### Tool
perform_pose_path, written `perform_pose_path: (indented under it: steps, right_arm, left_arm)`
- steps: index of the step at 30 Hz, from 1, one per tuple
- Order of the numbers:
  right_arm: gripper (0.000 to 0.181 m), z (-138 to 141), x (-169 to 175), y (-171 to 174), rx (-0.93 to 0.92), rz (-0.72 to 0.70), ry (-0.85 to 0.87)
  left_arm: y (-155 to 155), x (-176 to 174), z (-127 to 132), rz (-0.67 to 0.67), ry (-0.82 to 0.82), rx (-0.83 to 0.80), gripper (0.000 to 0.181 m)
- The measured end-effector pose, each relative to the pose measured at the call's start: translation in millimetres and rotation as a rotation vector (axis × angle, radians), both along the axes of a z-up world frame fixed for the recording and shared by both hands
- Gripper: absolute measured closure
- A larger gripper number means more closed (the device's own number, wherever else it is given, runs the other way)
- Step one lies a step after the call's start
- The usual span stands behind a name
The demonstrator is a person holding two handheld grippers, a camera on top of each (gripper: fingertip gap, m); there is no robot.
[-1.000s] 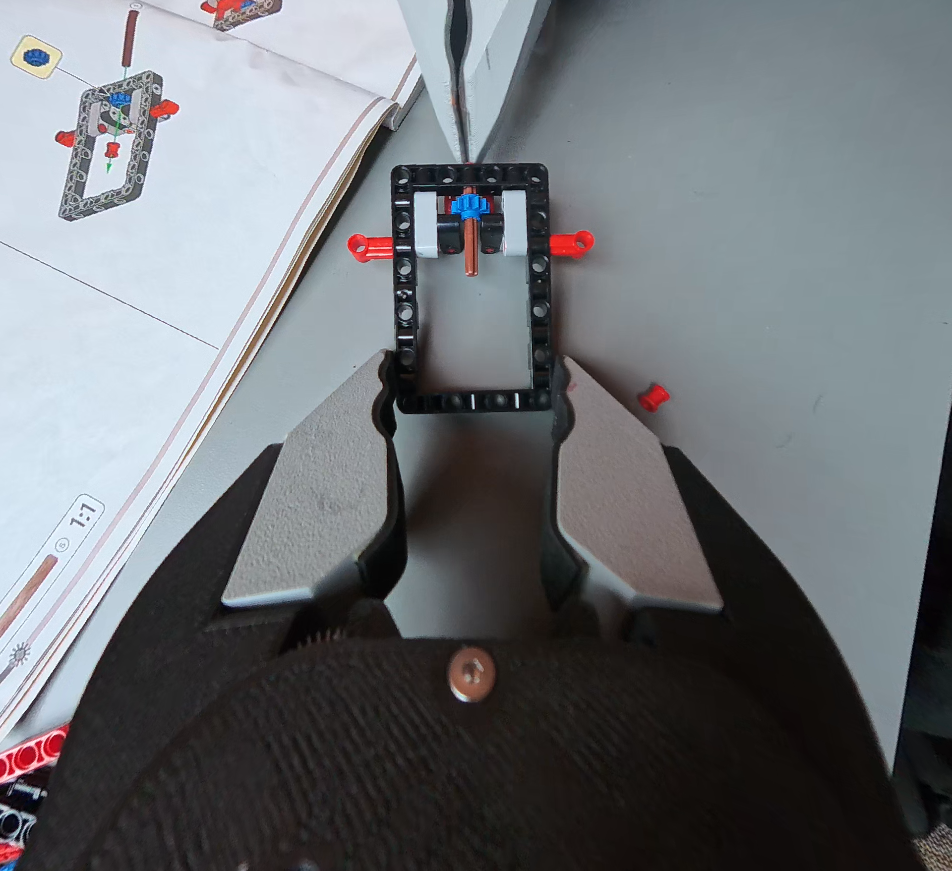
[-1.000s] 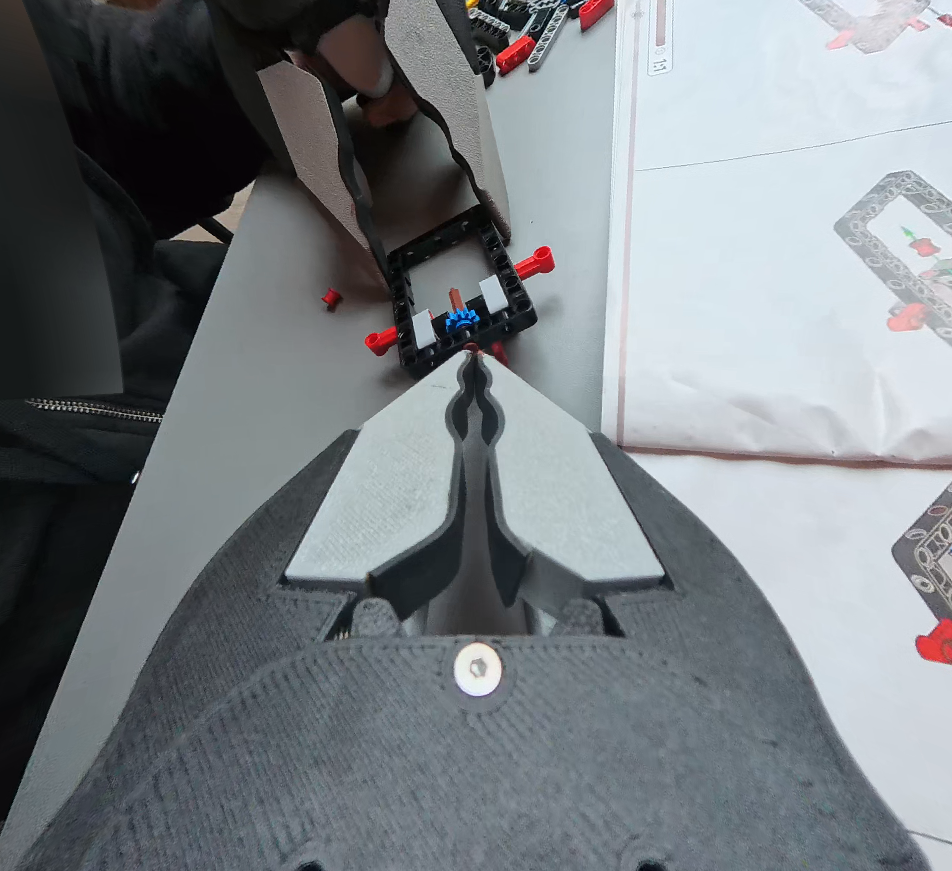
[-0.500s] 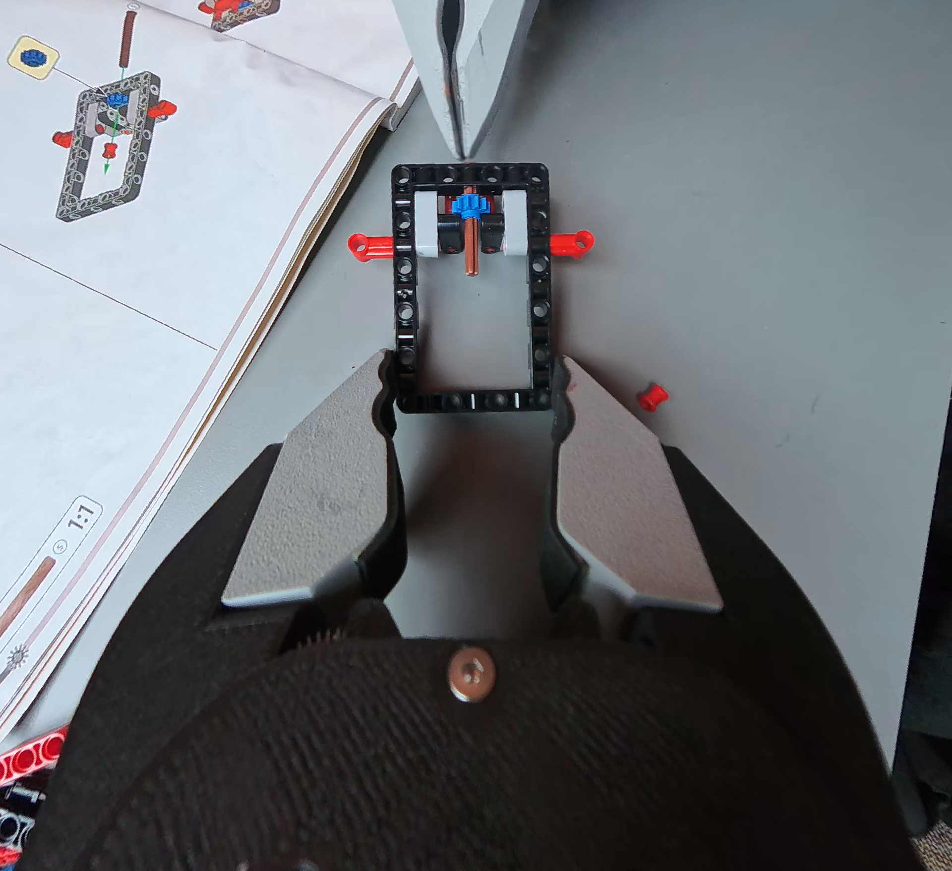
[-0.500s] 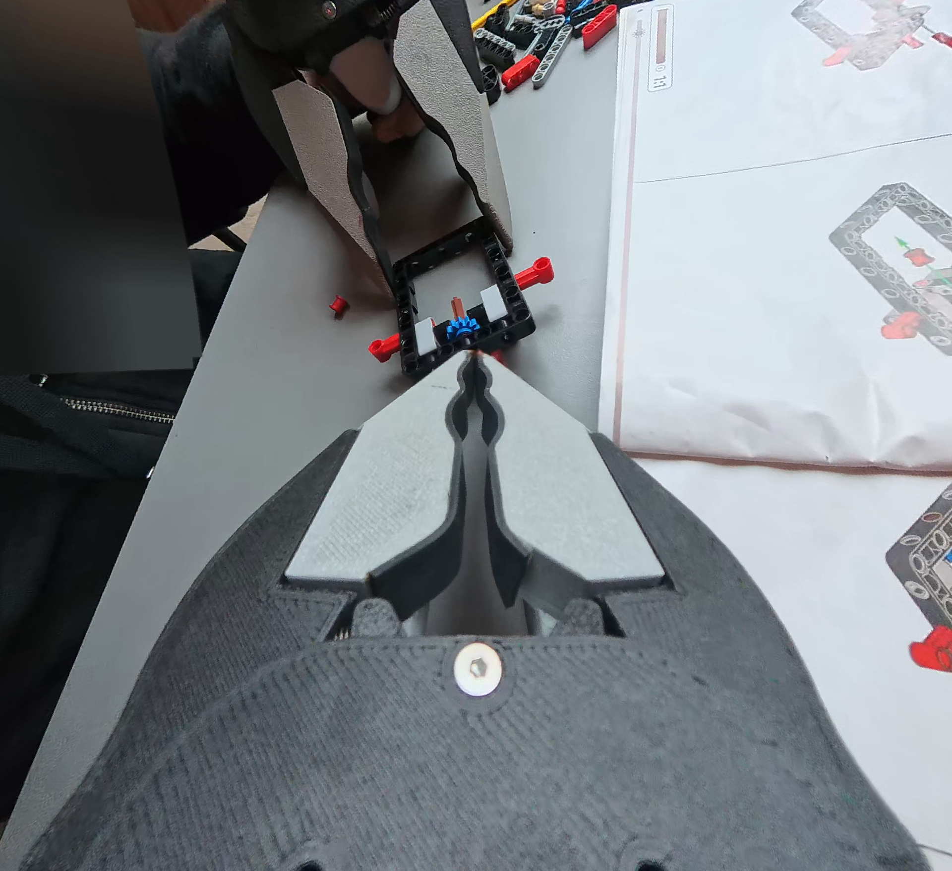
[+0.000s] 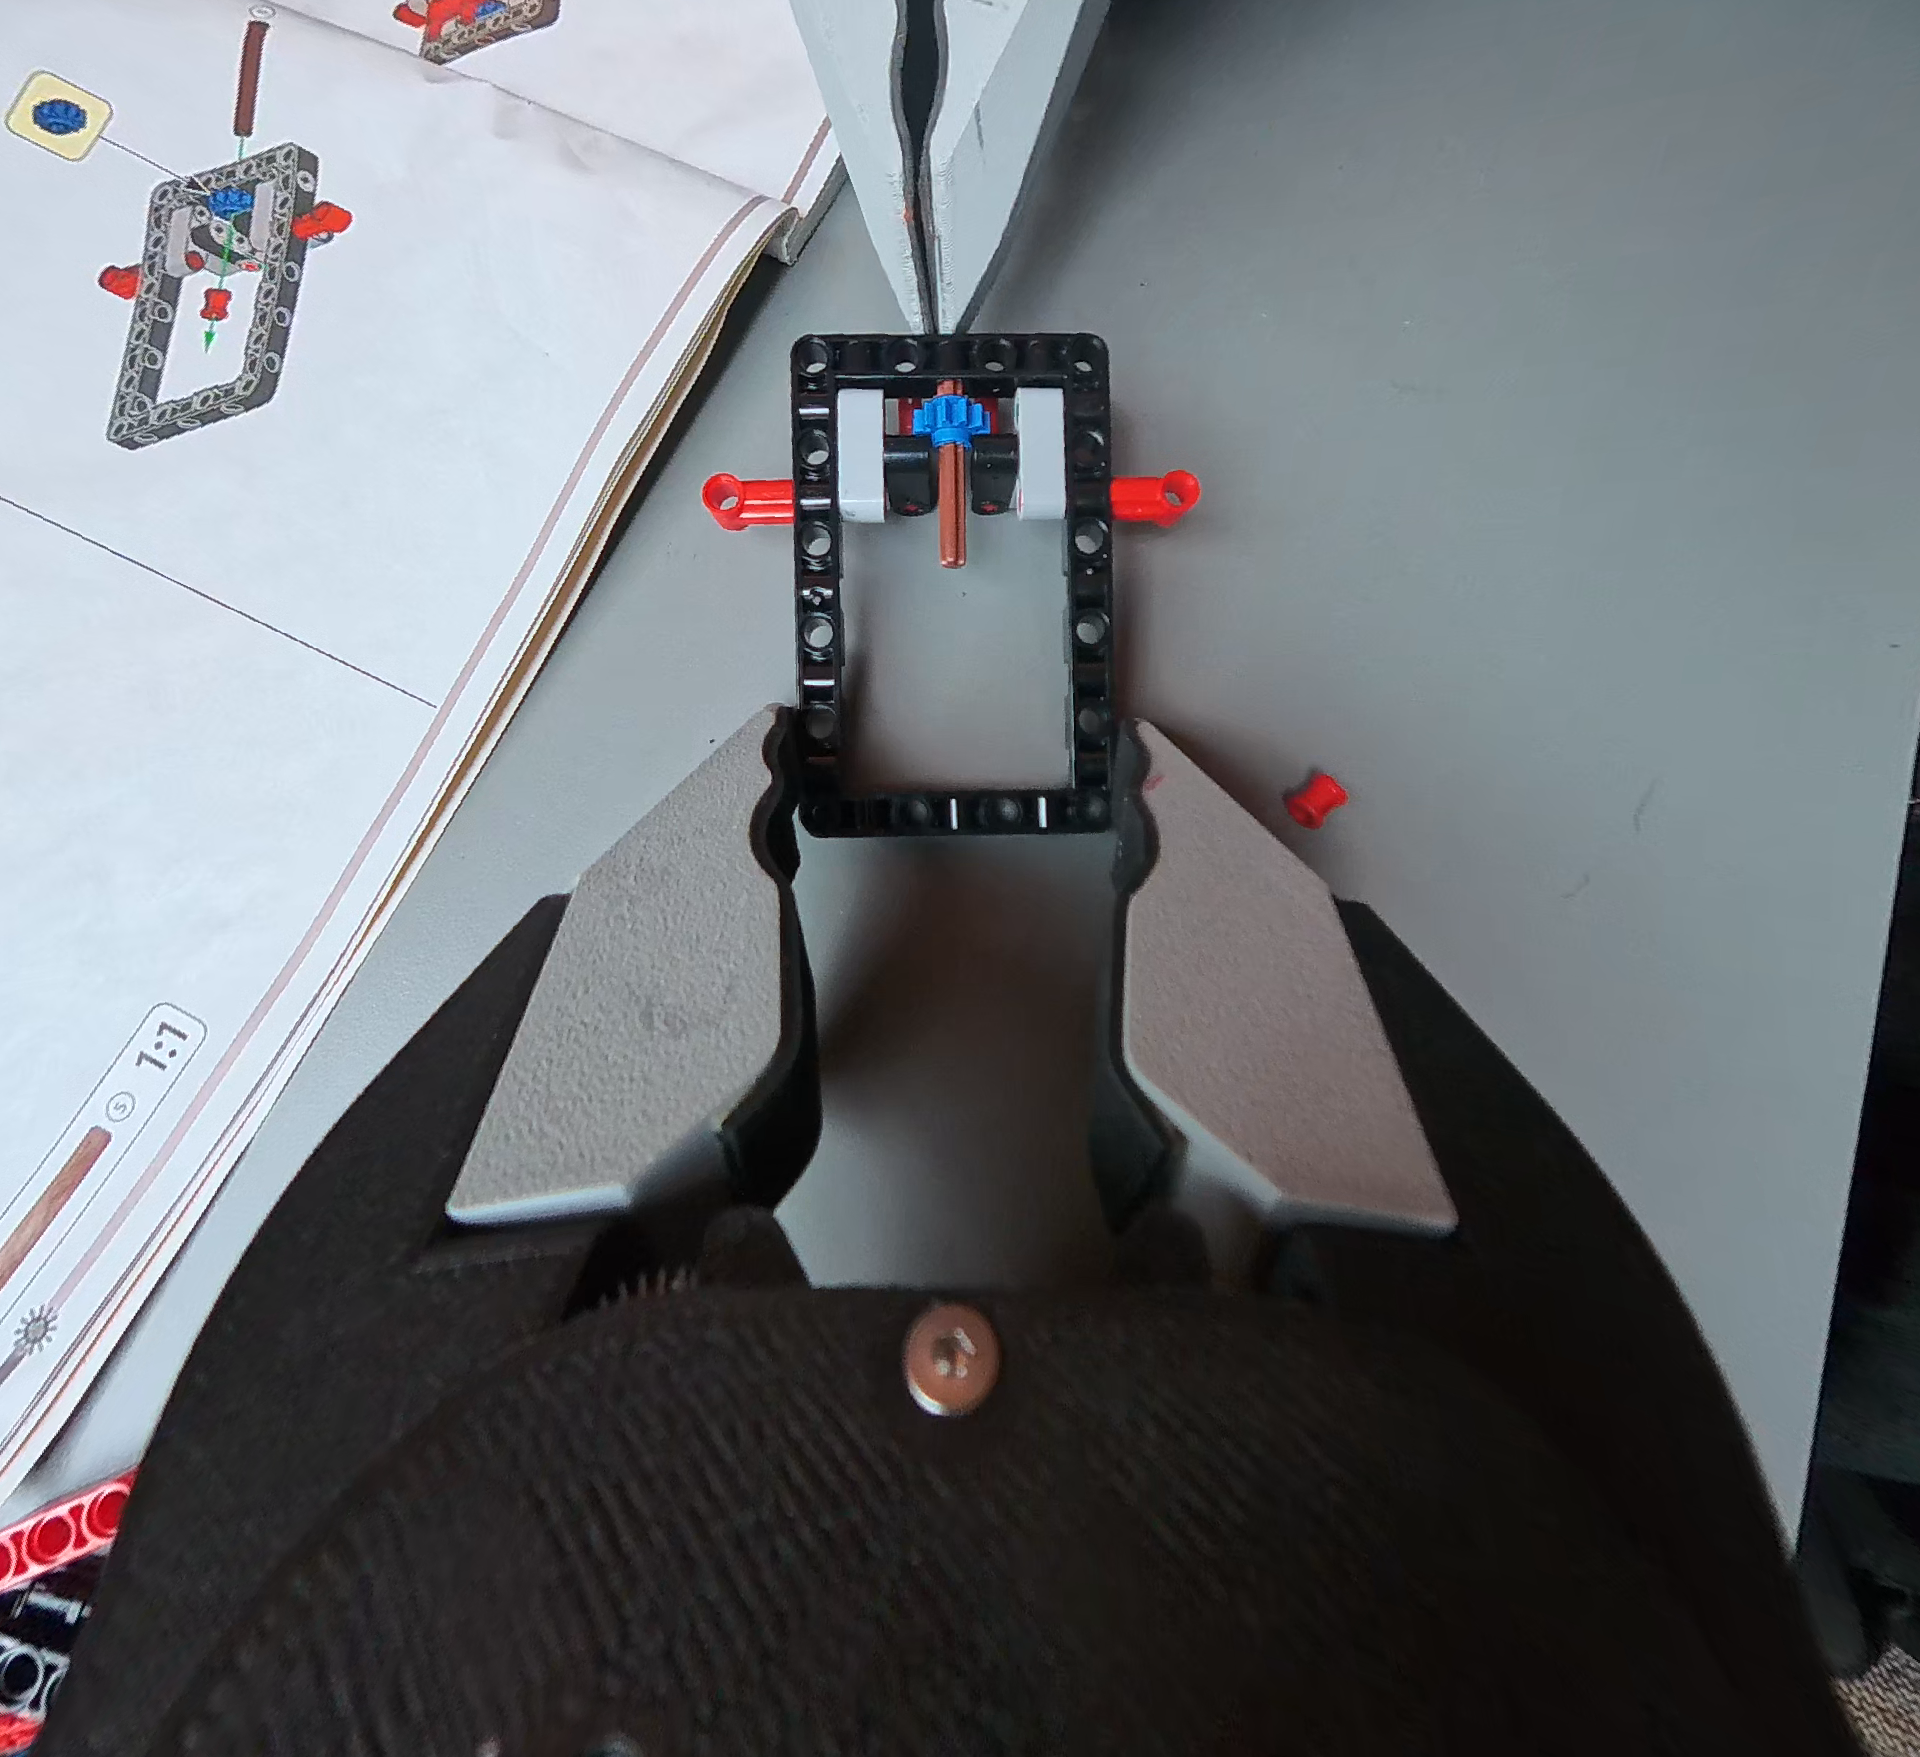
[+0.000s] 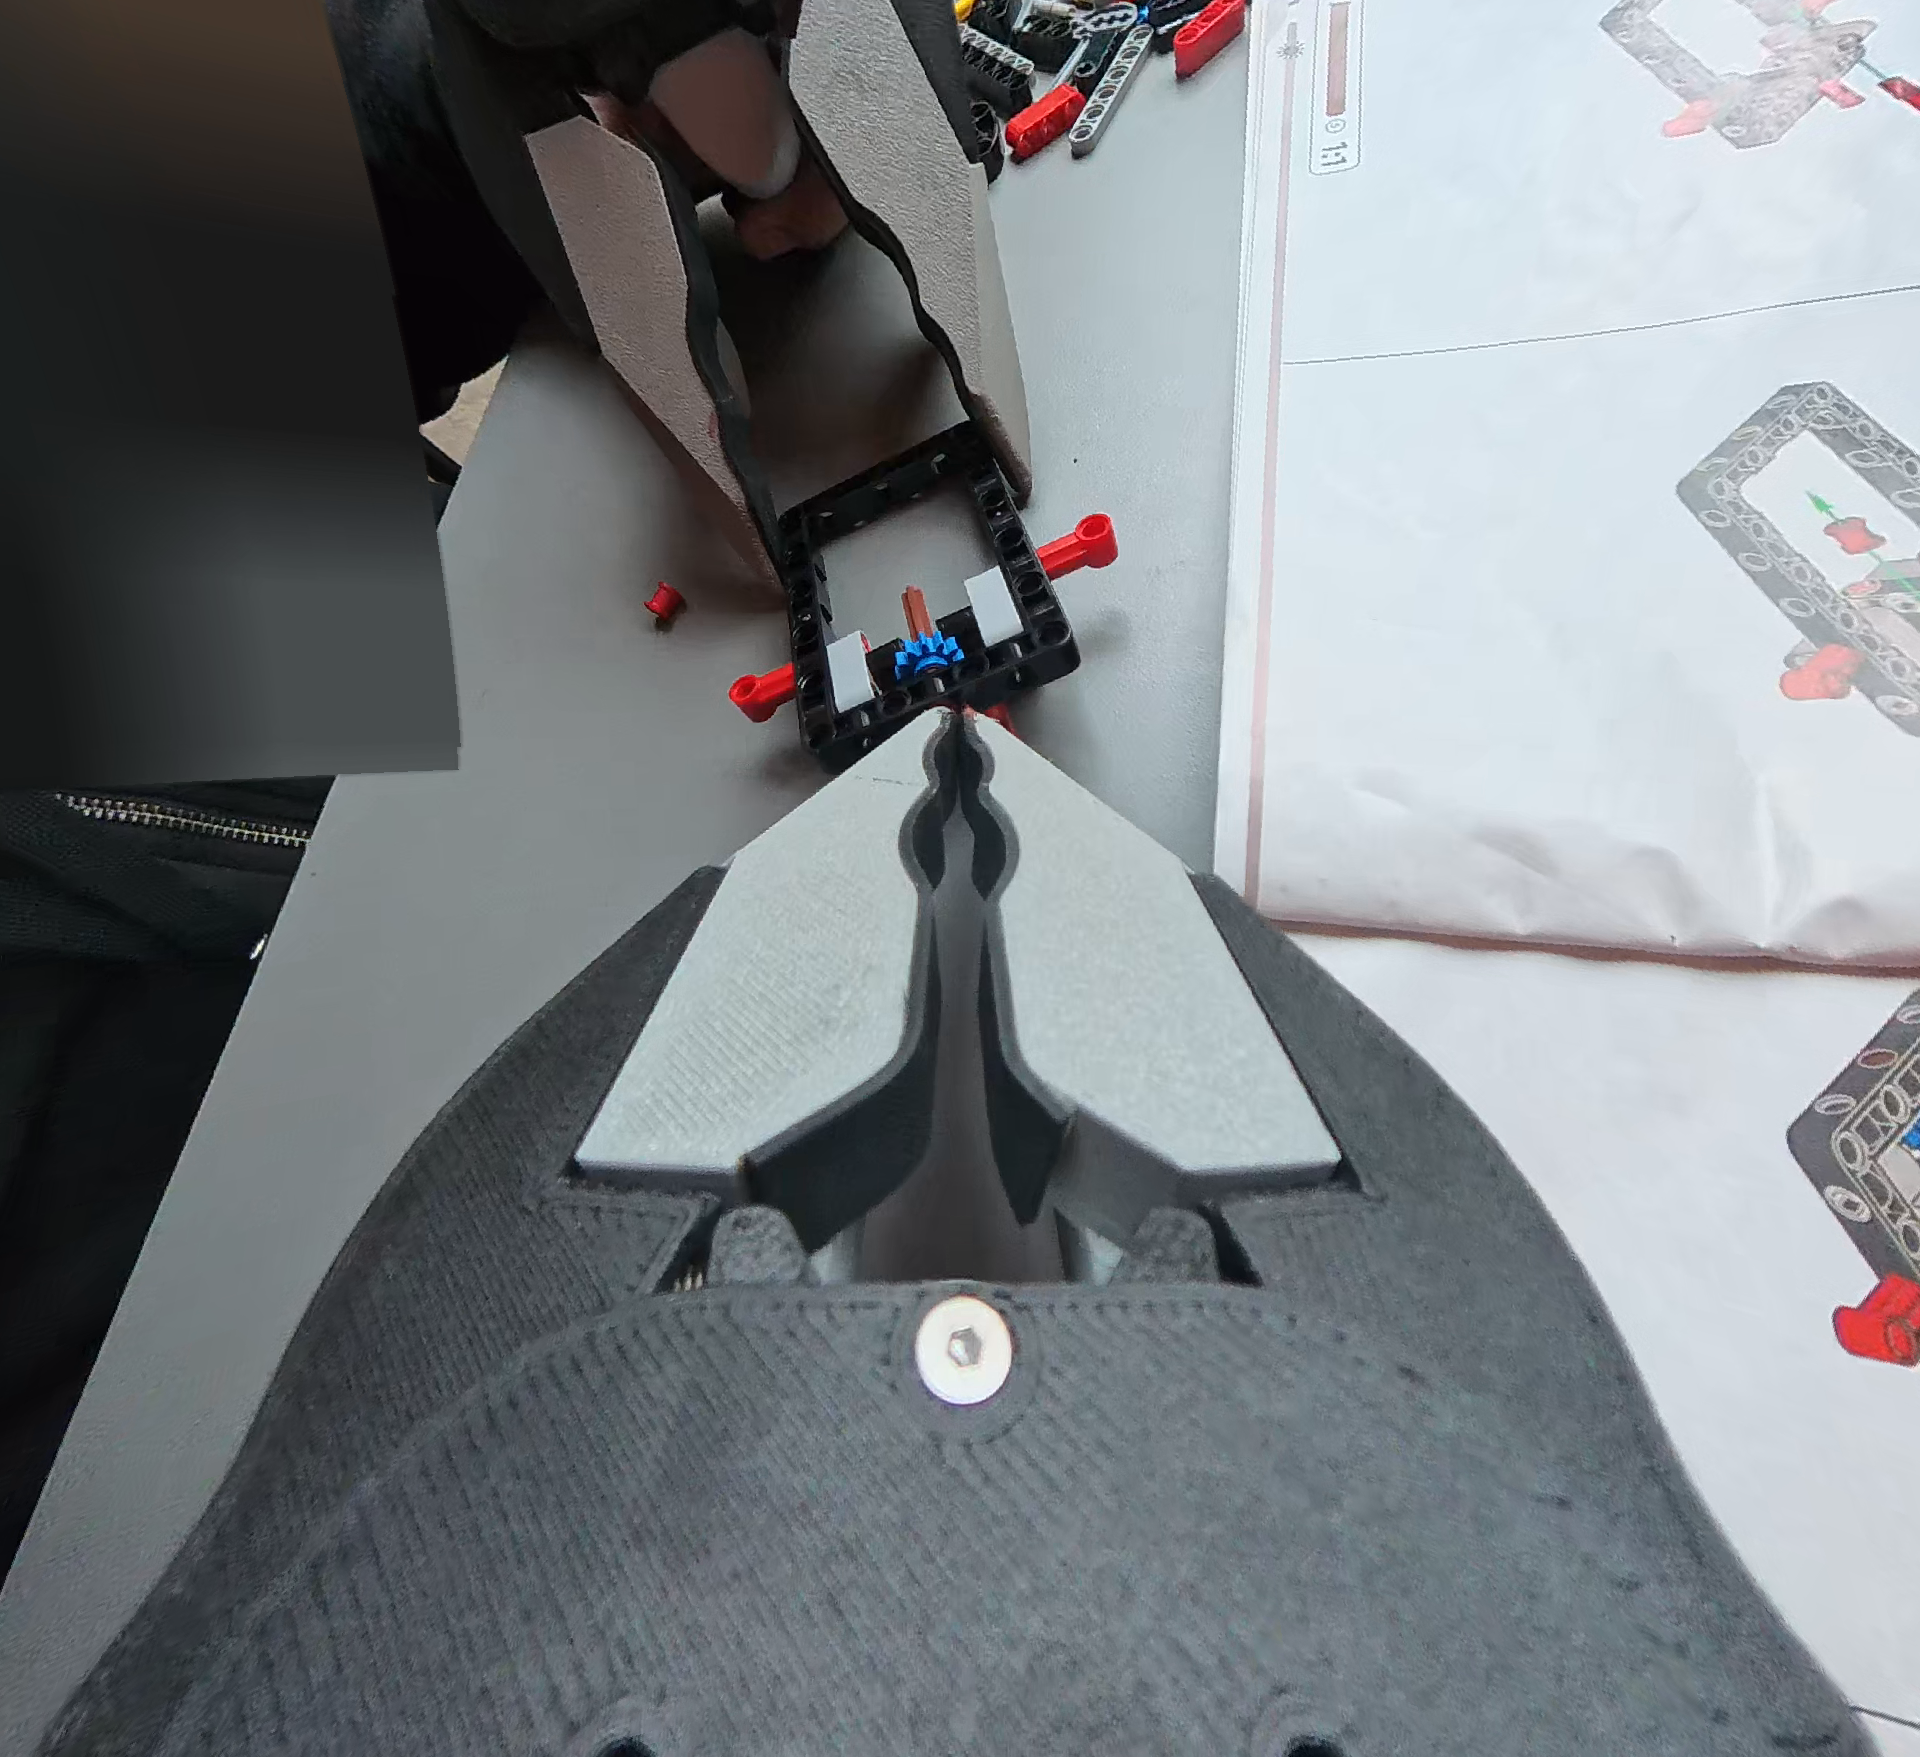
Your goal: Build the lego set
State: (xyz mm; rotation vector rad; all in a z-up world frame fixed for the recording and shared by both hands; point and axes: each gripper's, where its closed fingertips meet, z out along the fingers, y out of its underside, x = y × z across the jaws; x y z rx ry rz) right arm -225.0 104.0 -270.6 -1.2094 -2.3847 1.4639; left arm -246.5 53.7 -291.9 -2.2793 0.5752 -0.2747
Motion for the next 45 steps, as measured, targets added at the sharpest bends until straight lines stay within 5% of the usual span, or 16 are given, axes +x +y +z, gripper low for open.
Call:
perform_pose_path:
  steps: [15,17,24,36,45]
  right_arm:
    - [0.181,14.6,-4.1,10.1,-0.139,-0.143,0.012]
    - [0.159,10.2,-3.6,10.1,-0.112,-0.164,-0.002]
    - [0.162,12.7,5.4,6.4,-0.103,-0.182,0.029]
    - [0.160,11.1,11.5,-2.6,-0.074,-0.147,0.041]
    - [0.159,16.8,11.6,-3.2,-0.100,-0.139,0.064]
  left_arm:
    - [-1.8,0.9,15.4,-0.012,-0.075,0.072,0.117]
    - [-6.2,-3.5,16.5,-0.005,-0.063,0.081,0.115]
    - [-51.9,33.8,24.7,-0.122,0.008,0.099,0.153]
    - [-45.0,49.6,0.9,-0.202,0.217,-0.030,0.165]
    - [-43.5,54.0,0.1,-0.175,0.137,-0.045,0.173]
